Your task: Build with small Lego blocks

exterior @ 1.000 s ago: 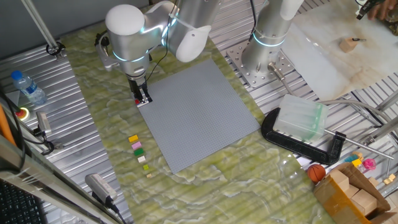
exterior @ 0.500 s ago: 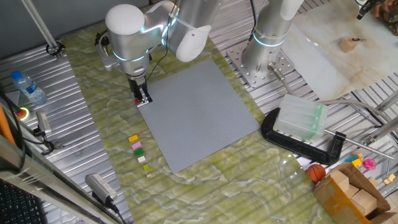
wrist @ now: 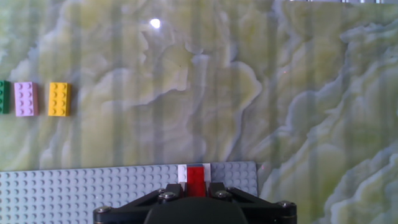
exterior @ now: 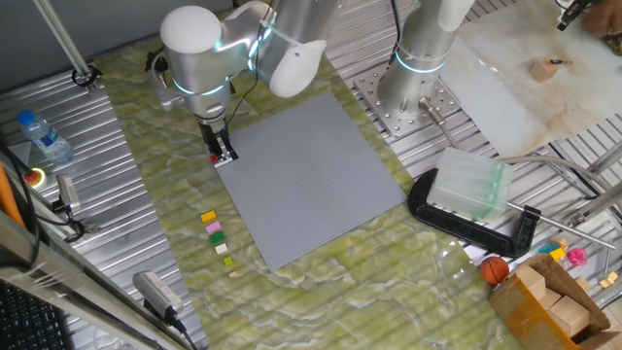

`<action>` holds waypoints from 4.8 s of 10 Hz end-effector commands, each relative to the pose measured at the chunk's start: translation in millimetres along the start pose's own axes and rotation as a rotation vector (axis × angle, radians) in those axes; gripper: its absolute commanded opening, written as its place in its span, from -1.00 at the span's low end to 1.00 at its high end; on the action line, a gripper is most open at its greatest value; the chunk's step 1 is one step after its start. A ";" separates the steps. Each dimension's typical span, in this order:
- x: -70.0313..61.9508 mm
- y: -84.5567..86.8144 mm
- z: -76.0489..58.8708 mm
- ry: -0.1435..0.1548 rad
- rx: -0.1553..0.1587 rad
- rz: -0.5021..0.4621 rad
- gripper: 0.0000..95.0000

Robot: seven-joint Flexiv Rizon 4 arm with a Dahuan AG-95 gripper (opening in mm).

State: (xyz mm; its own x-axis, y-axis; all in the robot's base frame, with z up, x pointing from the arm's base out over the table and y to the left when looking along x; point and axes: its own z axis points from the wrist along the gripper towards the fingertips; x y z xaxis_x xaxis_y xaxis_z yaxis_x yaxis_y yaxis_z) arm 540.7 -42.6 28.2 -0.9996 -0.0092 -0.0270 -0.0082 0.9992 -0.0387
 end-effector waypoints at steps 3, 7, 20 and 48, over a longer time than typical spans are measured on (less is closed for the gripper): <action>-0.5 1.4 22.4 0.017 -0.039 0.016 -1.00; 6.6 -0.2 30.5 0.011 -0.003 -0.015 -1.00; 2.9 1.9 41.5 0.023 -0.008 -0.007 -1.00; 10.4 -0.2 -5.5 0.154 -0.027 -0.094 -1.00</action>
State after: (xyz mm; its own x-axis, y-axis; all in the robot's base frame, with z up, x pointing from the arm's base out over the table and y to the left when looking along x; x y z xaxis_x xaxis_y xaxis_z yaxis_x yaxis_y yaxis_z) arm 530.8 -43.0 36.4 -0.9863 -0.0994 0.1315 -0.1005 0.9949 -0.0024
